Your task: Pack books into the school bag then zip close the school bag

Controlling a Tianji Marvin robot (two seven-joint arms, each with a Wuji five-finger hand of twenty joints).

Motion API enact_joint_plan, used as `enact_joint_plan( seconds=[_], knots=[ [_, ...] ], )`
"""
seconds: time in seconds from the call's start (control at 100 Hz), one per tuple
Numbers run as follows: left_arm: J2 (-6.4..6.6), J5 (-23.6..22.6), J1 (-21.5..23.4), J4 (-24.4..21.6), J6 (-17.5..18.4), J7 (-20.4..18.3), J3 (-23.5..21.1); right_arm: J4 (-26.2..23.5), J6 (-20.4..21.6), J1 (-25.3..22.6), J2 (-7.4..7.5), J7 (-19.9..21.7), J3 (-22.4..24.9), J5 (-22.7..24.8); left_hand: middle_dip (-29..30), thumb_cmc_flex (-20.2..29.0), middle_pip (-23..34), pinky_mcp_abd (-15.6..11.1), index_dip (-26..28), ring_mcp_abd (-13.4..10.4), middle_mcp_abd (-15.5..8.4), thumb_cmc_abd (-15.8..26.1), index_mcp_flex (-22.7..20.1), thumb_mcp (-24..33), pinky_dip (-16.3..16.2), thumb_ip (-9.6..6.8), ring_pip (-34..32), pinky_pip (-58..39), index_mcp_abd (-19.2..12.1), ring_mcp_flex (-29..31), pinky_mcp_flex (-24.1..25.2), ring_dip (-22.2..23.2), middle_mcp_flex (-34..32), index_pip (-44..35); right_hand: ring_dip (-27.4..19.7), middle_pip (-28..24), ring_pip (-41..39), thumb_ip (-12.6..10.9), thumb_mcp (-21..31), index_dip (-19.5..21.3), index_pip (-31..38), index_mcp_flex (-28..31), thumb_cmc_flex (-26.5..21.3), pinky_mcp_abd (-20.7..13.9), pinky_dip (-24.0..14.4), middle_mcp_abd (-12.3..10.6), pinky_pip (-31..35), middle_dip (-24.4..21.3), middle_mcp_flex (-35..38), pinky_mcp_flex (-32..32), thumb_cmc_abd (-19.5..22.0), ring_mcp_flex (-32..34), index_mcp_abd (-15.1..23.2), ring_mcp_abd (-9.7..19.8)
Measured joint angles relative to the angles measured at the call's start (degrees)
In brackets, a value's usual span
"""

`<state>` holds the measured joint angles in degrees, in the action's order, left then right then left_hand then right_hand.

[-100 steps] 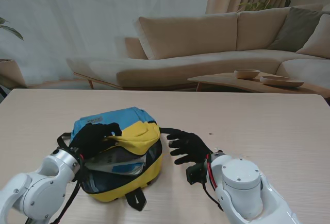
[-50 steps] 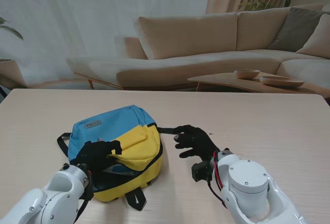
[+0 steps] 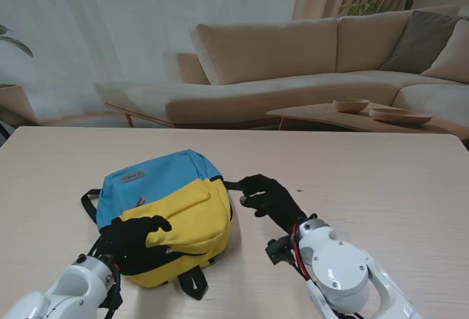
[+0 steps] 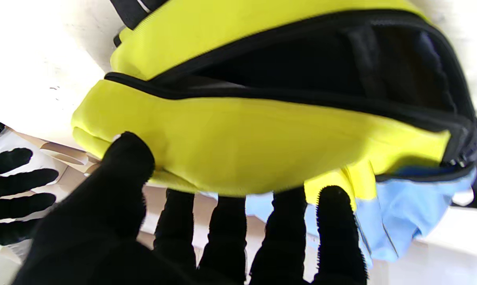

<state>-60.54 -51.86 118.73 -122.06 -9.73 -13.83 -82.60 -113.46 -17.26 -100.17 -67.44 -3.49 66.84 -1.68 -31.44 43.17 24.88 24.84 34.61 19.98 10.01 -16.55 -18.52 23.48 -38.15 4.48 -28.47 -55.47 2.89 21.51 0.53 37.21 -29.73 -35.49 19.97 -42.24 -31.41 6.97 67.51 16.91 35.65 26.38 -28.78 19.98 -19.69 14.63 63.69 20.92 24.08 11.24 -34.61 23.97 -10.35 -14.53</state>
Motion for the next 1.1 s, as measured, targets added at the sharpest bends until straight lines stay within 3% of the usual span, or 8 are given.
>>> enact_joint_plan(
  seconds=[0.24, 0.33, 0.51, 0.65, 0.81, 0.98, 1.1],
  knots=[
    [-1.18, -1.3, 7.2, -2.9, 3.5, 5.3, -7.8, 2.8, 5.6, 3.0, 1.22, -0.2, -6.7, 10.6, 2.7, -1.8, -4.2, -0.3, -2.2, -0.1, 0.0, 0.0, 0.4, -0.1, 0.0, 0.00, 3.7, 3.8, -0.2, -1.5, 1.2, -0.9, 2.1, 2.9, -1.3, 2.0, 3.5, 0.1, -0.1, 0.9, 0.0, 0.9, 0.9, -1.3, 0.1, -3.1, -1.6, -0.2, 0.0, -3.2, -0.9, -0.1, 2.5, 3.2],
    [-1.53, -1.1, 9.4, -3.5, 5.2, 7.4, -10.4, 3.9, 6.5, 4.6, 1.48, -0.4, -9.8, 13.8, 3.2, -2.4, -4.3, -0.6, -2.8, -0.1, 0.0, 0.0, 0.4, -0.1, 0.0, 0.00, 4.7, 4.4, -0.9, -1.4, 1.4, -1.2, 2.1, 3.6, -3.0, 3.9, 7.3, -1.0, -0.1, 1.3, 0.0, 0.9, 0.9, -4.7, 2.1, -4.7, -5.5, -0.9, 0.0, -5.9, -0.9, 0.1, 3.7, 5.8],
    [-2.18, -1.8, 12.0, -3.6, 5.1, 12.3, -12.8, 8.0, 9.0, 9.7, 2.27, -0.6, -17.5, 30.3, 3.2, -2.4, -4.7, -0.6, -2.9, -0.1, 0.0, 0.0, 0.4, -0.1, 0.0, 0.00, 4.8, 5.1, -0.9, -1.4, 1.7, -1.4, 2.1, 3.6, -6.0, 6.8, 13.3, -0.9, -0.3, 1.4, -1.1, -0.7, 3.6, -11.2, 6.6, -8.6, -13.1, -2.1, -3.0, -10.3, -1.3, -4.3, 6.9, 11.6],
    [-2.49, -3.5, 13.2, -3.3, 4.4, 12.9, -14.1, 9.8, 9.9, 12.9, 2.92, 0.2, -22.1, 30.7, 3.2, -2.4, -4.7, -0.6, -2.9, -0.6, 0.0, 0.0, 0.4, -0.1, 0.0, 0.00, 4.8, 5.1, -0.9, -1.4, 1.7, -1.4, 2.1, 3.6, -7.0, 8.5, 14.9, -1.1, -3.5, 1.3, -2.2, -2.3, 4.5, -13.6, 9.3, -10.3, -16.7, -2.5, -4.7, -11.9, 0.4, -5.5, 8.1, 13.5],
    [-2.66, -2.9, 14.1, -1.9, 4.1, 13.8, -15.3, 10.8, 9.2, 16.4, 3.51, 4.5, -27.0, 34.0, 3.2, -2.4, -4.7, -0.6, -2.9, -0.6, -0.6, 0.4, 0.4, -0.1, 0.0, 0.00, 4.8, 5.8, -0.9, -1.4, 1.7, -1.4, 2.1, 3.6, -8.2, 9.8, 17.1, -1.9, -9.4, 0.4, -4.2, -4.0, 6.6, -14.7, 11.7, -11.2, -20.3, -3.0, -6.6, -13.0, 1.3, -8.3, 8.7, 15.2],
    [-2.86, -0.9, 14.3, 0.9, 9.0, 14.0, -17.5, 11.7, 6.5, 20.9, 4.38, 7.2, -33.4, 38.1, 3.2, -2.4, -4.7, -0.7, -2.9, -1.4, -0.8, 0.4, 0.4, -0.1, 0.0, 0.00, 4.9, 5.9, -1.5, -1.8, 1.7, -1.4, 2.1, 3.6, -9.1, 11.4, 19.6, -2.1, -13.0, -0.9, -7.9, -9.7, 8.1, -16.0, 13.6, -12.5, -22.7, -4.2, -11.4, -13.6, 2.0, -12.0, 9.2, 16.7],
    [-2.82, -0.8, 14.1, 2.1, 9.8, 13.4, -18.3, 12.9, 2.6, 24.0, 4.27, 6.9, -38.3, 40.3, 3.2, -2.4, -5.0, -1.3, -2.9, -1.5, -1.5, 0.4, 0.4, -0.1, 0.0, 0.00, 5.6, 6.6, -1.7, -2.8, 1.8, -1.4, 2.8, 3.6, -9.9, 16.4, 20.4, -2.2, -13.3, -1.6, -9.3, -12.4, 8.1, -16.9, 14.8, -12.5, -23.9, -6.9, -12.3, -14.1, 2.0, -12.4, 9.0, 17.1]
  ],
)
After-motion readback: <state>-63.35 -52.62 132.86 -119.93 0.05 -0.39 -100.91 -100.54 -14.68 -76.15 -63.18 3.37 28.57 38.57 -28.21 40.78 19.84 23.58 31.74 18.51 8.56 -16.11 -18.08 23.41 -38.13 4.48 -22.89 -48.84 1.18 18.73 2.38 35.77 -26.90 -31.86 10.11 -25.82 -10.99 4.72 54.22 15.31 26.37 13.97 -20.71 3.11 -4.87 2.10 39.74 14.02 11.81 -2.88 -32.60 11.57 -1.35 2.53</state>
